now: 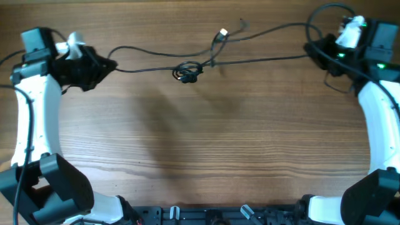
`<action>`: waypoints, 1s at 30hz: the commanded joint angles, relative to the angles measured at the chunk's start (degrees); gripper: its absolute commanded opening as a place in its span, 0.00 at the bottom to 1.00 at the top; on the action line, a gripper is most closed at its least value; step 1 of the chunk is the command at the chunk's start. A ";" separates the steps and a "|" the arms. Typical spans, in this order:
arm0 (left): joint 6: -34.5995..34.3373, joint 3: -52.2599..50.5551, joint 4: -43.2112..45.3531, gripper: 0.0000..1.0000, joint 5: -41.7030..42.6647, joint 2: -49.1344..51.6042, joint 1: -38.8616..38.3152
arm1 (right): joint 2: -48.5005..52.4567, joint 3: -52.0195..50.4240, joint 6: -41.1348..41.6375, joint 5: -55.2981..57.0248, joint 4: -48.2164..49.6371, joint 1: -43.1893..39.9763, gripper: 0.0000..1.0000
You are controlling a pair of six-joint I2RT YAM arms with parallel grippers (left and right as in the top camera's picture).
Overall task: Untangle cables
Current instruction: 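Pull the left gripper left and right gripper right, stretching the cable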
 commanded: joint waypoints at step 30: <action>-17.92 -5.60 4.07 0.04 -39.19 0.39 17.73 | 9.18 0.61 -6.40 36.09 -2.69 -18.27 0.04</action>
